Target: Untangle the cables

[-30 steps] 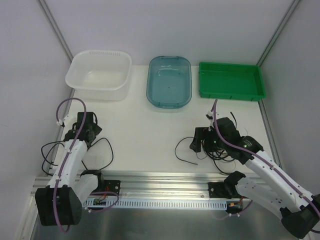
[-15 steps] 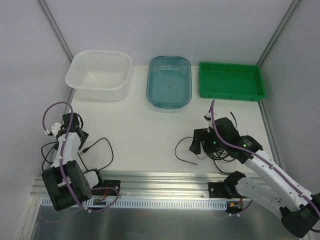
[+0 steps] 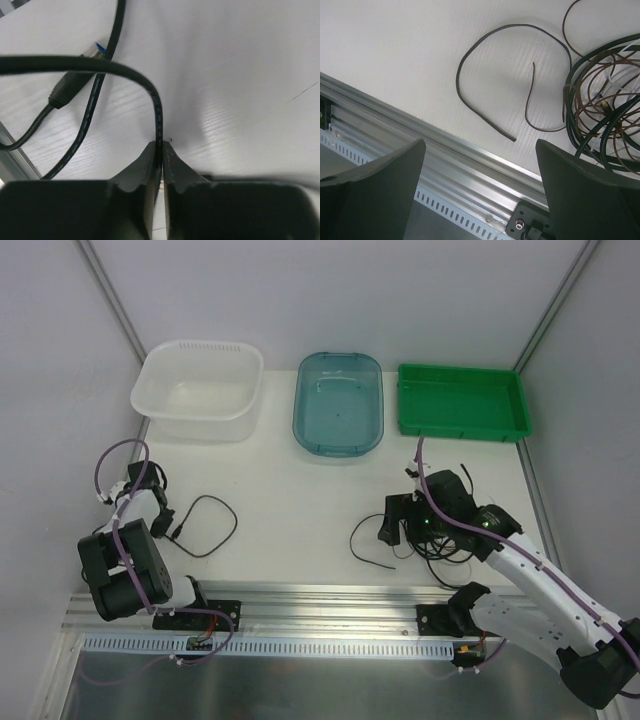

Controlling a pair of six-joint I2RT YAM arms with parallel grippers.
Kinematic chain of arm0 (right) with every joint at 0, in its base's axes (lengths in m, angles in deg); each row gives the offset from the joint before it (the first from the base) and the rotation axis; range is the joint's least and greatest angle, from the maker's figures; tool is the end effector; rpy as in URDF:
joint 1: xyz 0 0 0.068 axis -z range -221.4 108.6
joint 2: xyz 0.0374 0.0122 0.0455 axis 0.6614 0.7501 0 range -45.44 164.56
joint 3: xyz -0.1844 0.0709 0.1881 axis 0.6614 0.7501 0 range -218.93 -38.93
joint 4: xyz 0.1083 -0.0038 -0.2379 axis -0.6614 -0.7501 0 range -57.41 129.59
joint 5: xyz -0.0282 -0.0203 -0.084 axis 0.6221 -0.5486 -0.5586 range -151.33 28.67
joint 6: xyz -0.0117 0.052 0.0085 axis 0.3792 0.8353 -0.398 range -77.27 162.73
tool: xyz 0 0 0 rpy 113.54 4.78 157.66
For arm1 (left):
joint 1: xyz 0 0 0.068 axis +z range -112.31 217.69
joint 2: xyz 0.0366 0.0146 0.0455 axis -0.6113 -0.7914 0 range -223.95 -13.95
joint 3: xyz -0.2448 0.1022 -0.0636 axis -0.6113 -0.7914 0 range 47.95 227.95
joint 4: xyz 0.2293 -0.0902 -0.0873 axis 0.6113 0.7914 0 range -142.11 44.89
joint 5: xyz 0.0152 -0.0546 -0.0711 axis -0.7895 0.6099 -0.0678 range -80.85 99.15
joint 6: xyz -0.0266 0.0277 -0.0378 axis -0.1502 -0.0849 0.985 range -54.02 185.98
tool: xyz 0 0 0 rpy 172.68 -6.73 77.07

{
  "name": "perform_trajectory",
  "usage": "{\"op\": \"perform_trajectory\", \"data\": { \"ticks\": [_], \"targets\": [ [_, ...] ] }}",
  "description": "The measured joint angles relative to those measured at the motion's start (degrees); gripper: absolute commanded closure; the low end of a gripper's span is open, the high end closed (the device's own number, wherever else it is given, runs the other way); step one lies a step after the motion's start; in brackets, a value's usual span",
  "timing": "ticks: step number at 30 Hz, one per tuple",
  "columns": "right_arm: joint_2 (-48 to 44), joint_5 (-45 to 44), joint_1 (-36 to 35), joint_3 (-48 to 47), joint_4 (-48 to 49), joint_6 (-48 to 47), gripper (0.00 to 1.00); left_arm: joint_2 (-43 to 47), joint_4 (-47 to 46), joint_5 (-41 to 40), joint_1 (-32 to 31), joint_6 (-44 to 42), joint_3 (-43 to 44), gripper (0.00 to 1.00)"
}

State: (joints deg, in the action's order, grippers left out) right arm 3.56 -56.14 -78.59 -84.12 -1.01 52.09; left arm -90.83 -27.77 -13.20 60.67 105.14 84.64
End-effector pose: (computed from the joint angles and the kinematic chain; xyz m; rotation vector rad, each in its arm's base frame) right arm 0.1362 0.1074 0.2797 -0.6207 2.3169 0.4981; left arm 0.2083 0.1031 0.1618 -1.4511 2.1820 0.4289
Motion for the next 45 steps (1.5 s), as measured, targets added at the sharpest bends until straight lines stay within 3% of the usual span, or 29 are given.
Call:
{"op": "perform_trajectory", "data": {
  "ticks": [7,14,21,27,35,39,45],
  "targets": [
    [2.4,-0.3,0.0,-1.6,-0.2,0.0,0.03,1.8,0.9,4.5,-0.9,-3.9,1.3,1.00],
    [4.3,-0.5,0.0,-3.5,-0.3,-0.7,0.03,10.3,4.6,7.0,-9.2,-5.9,11.4,1.00],
    [4.5,-0.7,-0.1,-4.3,-0.6,-1.4,0.03,10.4,10.5,8.7,-19.0,-6.2,31.6,1.00],
    [4.7,-1.3,-0.1,-4.4,-0.9,-1.6,0.03,2.6,16.5,10.9,-25.4,-8.2,62.7,1.00],
    [5.7,-1.3,0.0,-4.4,-0.9,-1.7,0.03,-8.2,19.0,24.5,-27.9,-7.8,98.3,1.00],
    [6.3,-1.3,-0.1,-4.4,-1.0,-1.7,0.03,-11.0,18.0,32.6,-27.9,-4.8,104.8,1.00],
    [6.4,-1.5,-0.1,-4.4,-1.3,-1.6,0.03,-13.6,14.5,43.0,-27.9,-0.9,104.8,1.00]
  ]
}}
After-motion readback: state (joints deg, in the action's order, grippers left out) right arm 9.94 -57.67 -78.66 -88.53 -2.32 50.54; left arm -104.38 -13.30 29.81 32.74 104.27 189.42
